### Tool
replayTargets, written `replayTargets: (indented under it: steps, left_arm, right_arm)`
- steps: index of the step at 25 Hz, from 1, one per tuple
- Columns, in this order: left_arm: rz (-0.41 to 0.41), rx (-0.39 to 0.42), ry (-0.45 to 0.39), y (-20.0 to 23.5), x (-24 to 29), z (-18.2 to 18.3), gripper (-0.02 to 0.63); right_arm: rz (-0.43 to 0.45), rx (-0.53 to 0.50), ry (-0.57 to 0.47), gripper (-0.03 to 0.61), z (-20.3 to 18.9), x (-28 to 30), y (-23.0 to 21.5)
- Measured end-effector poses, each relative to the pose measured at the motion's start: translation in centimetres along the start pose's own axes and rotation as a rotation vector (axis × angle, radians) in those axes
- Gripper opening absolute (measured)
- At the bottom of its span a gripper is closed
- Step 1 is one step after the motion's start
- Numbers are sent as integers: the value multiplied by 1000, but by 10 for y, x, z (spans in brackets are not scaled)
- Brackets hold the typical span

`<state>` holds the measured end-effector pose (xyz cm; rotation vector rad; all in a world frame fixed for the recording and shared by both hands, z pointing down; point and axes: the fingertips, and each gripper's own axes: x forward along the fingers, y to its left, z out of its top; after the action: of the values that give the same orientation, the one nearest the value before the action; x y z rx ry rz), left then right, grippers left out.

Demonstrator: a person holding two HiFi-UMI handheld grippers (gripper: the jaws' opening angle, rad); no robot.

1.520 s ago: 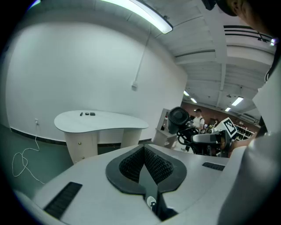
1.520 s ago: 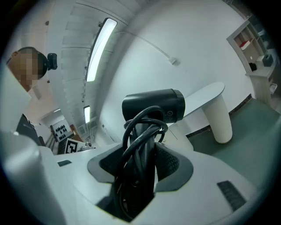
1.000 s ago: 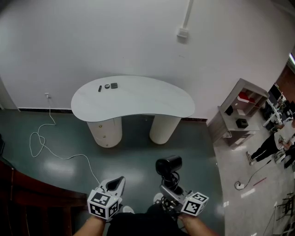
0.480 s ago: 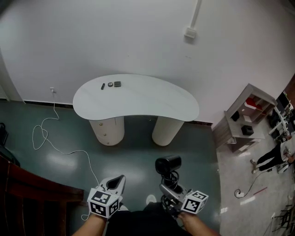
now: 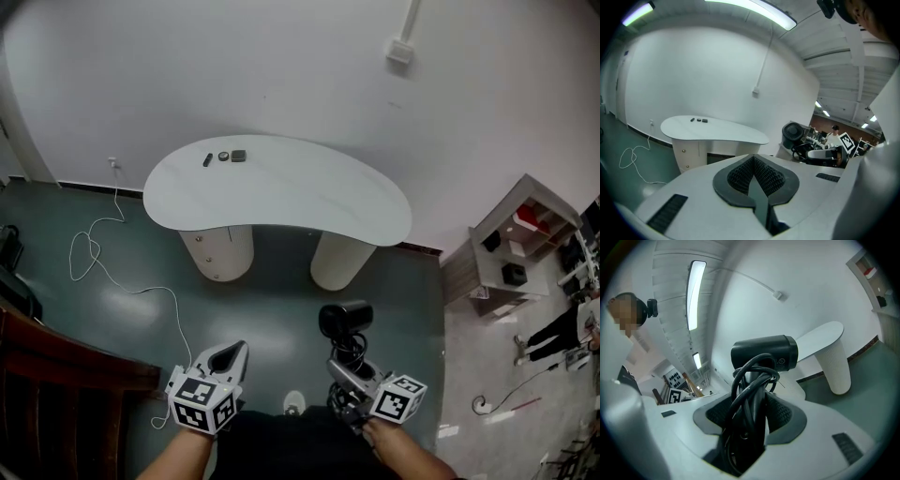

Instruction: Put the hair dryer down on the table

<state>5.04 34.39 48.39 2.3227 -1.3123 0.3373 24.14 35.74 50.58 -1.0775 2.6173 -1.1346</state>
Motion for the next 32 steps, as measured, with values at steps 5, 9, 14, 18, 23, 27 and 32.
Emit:
replayTargets:
  steps: [5, 9, 14, 18, 23, 27, 32]
  left_arm:
    - [55, -29, 20, -9, 23, -10, 11]
    - [93, -26, 26, -12, 27, -5, 11]
    - [121, -46, 21, -8, 29, 3, 11]
    - [120, -57, 27, -1, 39, 7, 11]
    - [76, -55, 43, 6, 66, 13, 11]
    - [33, -41, 27, 14, 93, 38, 11]
    - [17, -13, 8, 44, 118, 68, 11]
  right_arm:
    - [21, 4, 34, 195, 12, -1, -37]
    - [56, 6, 67, 195, 19, 4, -47]
    - [102, -9, 77, 195, 31, 17, -43]
    - [114, -31, 89, 195, 38, 26, -44]
    - [86, -43, 96, 195, 43, 32, -57]
    - [50, -44, 100, 195, 57, 43, -74]
    - [35, -66, 87, 195, 87, 81, -82]
